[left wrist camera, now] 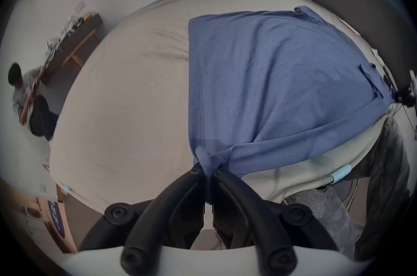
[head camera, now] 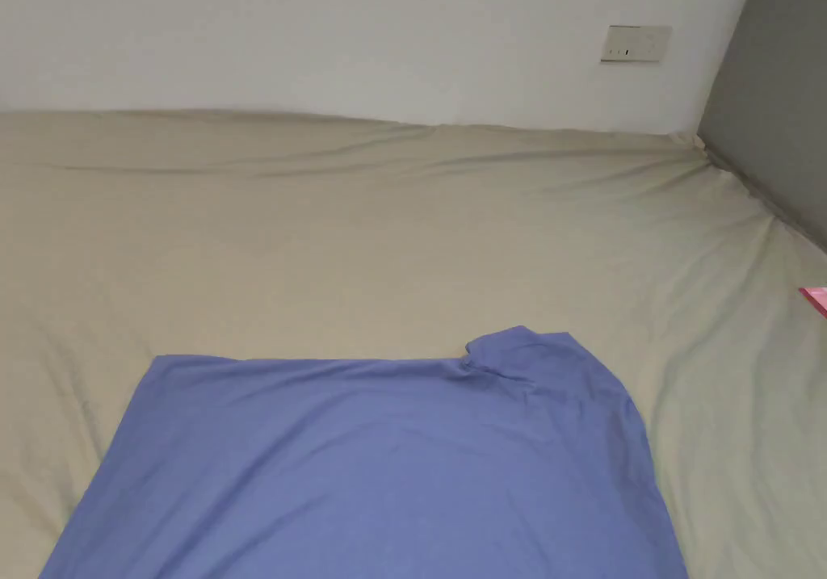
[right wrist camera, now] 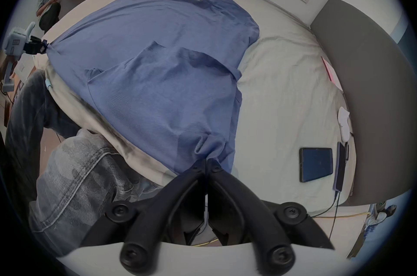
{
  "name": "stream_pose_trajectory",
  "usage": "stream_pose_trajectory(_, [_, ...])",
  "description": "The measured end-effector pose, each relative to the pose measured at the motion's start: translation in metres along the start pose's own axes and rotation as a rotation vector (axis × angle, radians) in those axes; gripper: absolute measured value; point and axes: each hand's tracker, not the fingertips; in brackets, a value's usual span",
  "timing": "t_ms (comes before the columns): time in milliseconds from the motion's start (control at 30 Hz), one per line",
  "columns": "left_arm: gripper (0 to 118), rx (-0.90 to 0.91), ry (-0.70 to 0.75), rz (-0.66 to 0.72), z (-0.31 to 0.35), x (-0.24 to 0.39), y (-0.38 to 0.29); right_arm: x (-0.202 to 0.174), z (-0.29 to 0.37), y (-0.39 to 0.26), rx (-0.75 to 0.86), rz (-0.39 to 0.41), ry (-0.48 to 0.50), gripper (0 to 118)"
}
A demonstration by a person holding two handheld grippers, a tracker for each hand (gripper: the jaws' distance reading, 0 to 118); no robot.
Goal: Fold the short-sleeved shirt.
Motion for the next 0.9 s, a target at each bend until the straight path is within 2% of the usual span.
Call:
stream_pose_trajectory(67, [2, -0.031, 0.003, 0.001, -0.005, 0.007, -0.003, -0.003, -0.009, -0.004, -0.025, -0.036, 0.022, 3])
stream_pose_trajectory(200, [2, -0.008, 0.025, -0.057, 0.012, 0.012, -0.011, -0.018, -0.001, -0.02, -0.041, 0.084, 0.002, 3])
stream_pose_trajectory(300, [2, -0.039, -0.01, 0.019, 0.019, -0.005, -0.012, -0.009, 0.001, -0.028, -0.059, 0.062, 0.028, 3])
stream_pose_trajectory(400, [2, -0.039, -0.042, 0.096, 0.016, -0.012, -0.012, -0.012, 0.004, -0.026, -0.056, -0.007, 0.049, 3])
stream_pose_trajectory(567, [2, -0.083, 0.006, -0.019, -0.021, 0.001, -0.035, -0.028, -0.002, -0.026, -0.077, 0.031, 0.037, 3])
stream_pose_trajectory(667, [2, -0.14, -0.065, 0.099, -0.018, -0.004, -0.03, -0.031, 0.001, -0.024, -0.078, 0.024, 0.034, 3])
stream_pose_trajectory(767, [2, -0.157, -0.095, 0.211, -0.028, -0.013, -0.032, -0.03, -0.009, -0.022, -0.097, -0.037, 0.055, 3])
stream_pose_trajectory(833, [2, -0.13, -0.063, 0.142, -0.024, -0.006, -0.029, -0.036, -0.014, -0.024, -0.093, -0.02, 0.046, 3])
stream_pose_trajectory(900, [2, -0.129, -0.021, 0.037, -0.03, 0.005, -0.03, -0.053, -0.003, -0.014, -0.066, 0.031, -0.003, 3])
